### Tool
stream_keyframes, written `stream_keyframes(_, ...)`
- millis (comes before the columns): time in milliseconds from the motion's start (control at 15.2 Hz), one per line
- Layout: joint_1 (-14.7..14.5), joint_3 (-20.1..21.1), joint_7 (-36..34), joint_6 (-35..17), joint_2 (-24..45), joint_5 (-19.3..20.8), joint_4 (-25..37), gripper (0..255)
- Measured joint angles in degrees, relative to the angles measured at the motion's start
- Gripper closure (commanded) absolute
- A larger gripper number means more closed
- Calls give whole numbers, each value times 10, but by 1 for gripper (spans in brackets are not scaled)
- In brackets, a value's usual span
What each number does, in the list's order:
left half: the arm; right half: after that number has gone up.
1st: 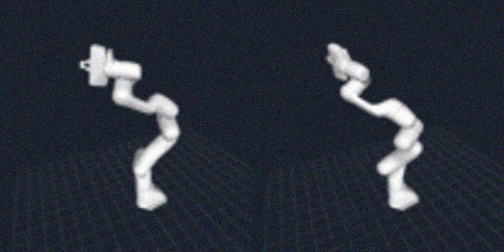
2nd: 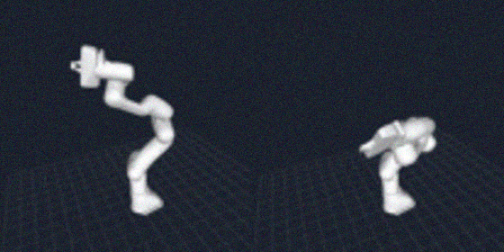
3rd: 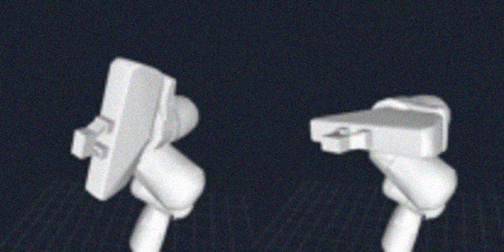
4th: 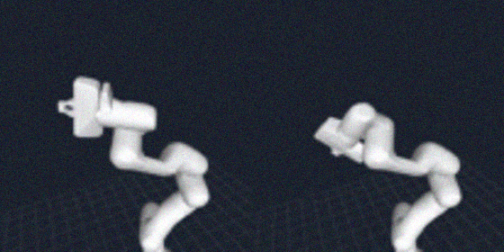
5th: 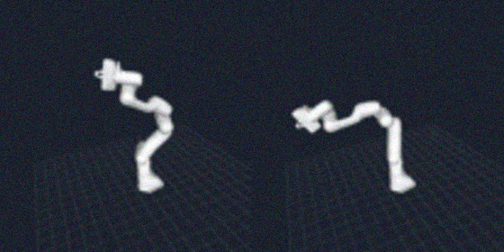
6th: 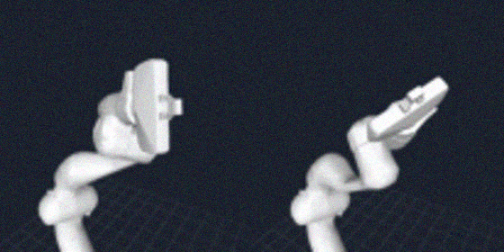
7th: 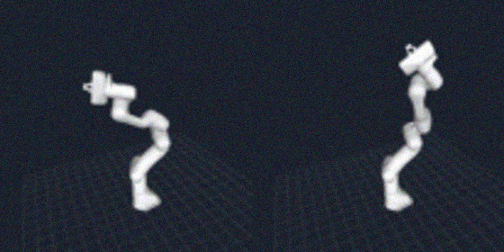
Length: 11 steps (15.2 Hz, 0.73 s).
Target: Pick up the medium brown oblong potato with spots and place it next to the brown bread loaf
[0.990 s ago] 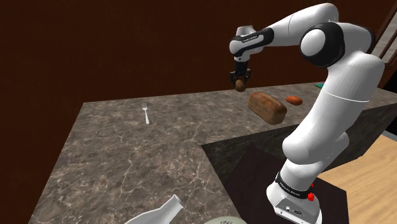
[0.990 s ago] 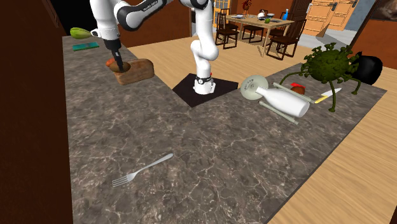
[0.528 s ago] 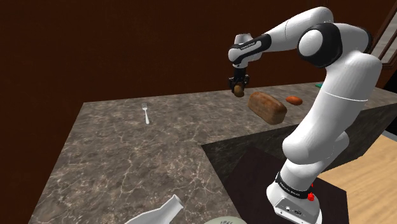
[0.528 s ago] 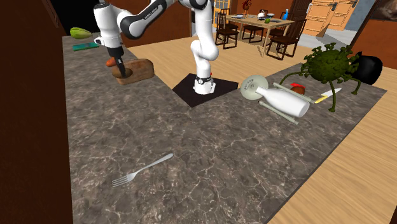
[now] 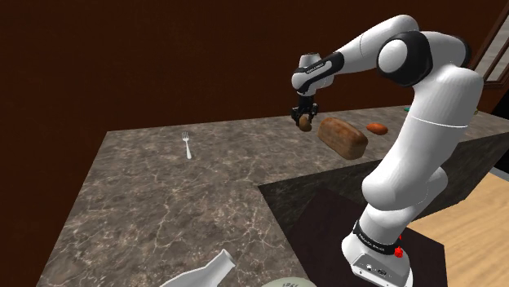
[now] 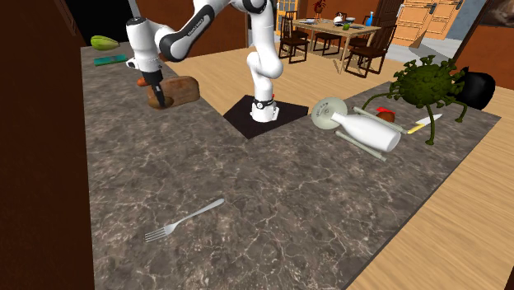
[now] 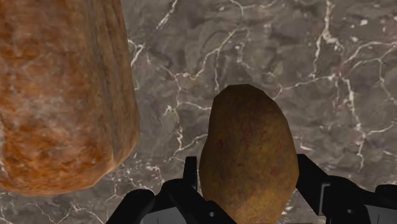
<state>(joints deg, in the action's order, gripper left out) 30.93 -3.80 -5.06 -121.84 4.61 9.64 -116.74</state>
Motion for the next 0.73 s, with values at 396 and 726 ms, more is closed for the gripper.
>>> stream_keyframes(396, 0, 0, -7, -40, 19, 3, -22, 255)
stream_keyframes(726, 1, -2, -13, -81, 41, 7, -40, 255)
